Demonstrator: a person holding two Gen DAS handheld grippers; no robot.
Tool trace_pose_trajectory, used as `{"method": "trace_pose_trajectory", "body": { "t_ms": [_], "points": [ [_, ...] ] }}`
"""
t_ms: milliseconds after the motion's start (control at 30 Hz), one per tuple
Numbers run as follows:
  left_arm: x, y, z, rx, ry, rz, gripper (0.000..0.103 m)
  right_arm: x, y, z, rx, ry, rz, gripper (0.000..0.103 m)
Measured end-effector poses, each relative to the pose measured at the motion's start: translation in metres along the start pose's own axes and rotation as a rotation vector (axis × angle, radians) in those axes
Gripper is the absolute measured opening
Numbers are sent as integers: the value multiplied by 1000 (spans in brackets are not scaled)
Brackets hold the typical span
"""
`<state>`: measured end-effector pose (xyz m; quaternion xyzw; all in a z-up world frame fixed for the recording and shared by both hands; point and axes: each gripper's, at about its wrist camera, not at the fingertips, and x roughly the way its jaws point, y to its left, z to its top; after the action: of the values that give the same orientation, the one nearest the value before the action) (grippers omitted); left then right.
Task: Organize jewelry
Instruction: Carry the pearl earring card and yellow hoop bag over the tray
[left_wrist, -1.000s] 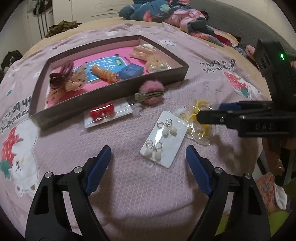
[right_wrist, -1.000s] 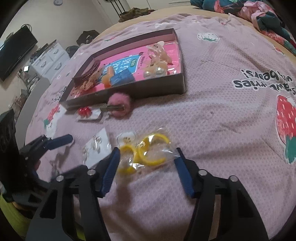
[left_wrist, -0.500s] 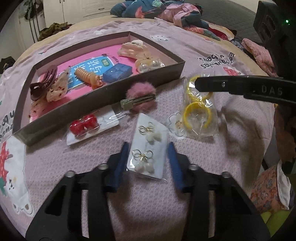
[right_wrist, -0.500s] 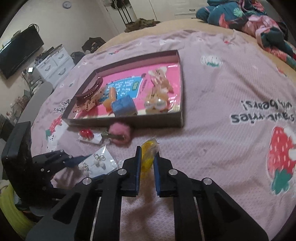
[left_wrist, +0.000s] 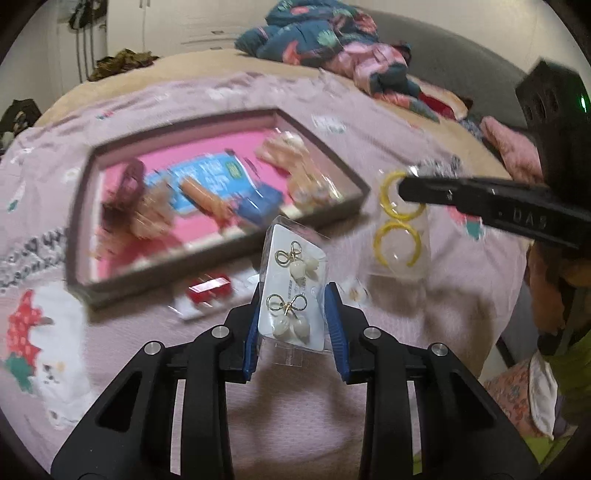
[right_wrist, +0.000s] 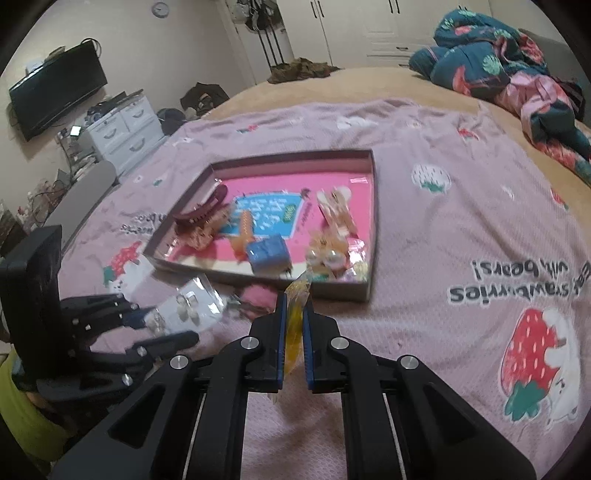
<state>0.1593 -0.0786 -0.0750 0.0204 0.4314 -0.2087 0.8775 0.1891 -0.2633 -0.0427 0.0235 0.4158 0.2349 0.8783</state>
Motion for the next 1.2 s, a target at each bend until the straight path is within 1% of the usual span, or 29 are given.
{"method": "trace_pose_trajectory", "body": {
  "t_ms": [200, 367, 633, 800, 933, 1067, 1200],
  "points": [
    [-25, 31, 24, -48, -61, 74, 23, -5, 12, 26, -32, -38, 15, 7],
    [-40, 57, 45, -90, -95, 132, 23, -3, 23, 54, -57, -74, 30, 7],
    [-44, 86, 66, -138, -112, 185, 23, 4, 38, 95, -93, -123, 46, 7],
    [-39, 96, 76, -151, -116, 197, 24, 14, 37, 112, -86, -131, 60, 7],
    [-28, 101, 83, -166, -111, 185, 24, 27, 30, 121, -56, -117, 75, 7],
    [-8, 99, 87, -161, -85, 171, 24, 44, 20, 124, -36, -87, 70, 7],
    [11, 94, 86, -156, -53, 142, 24, 68, 7, 120, -20, -33, 36, 7]
  ]
}}
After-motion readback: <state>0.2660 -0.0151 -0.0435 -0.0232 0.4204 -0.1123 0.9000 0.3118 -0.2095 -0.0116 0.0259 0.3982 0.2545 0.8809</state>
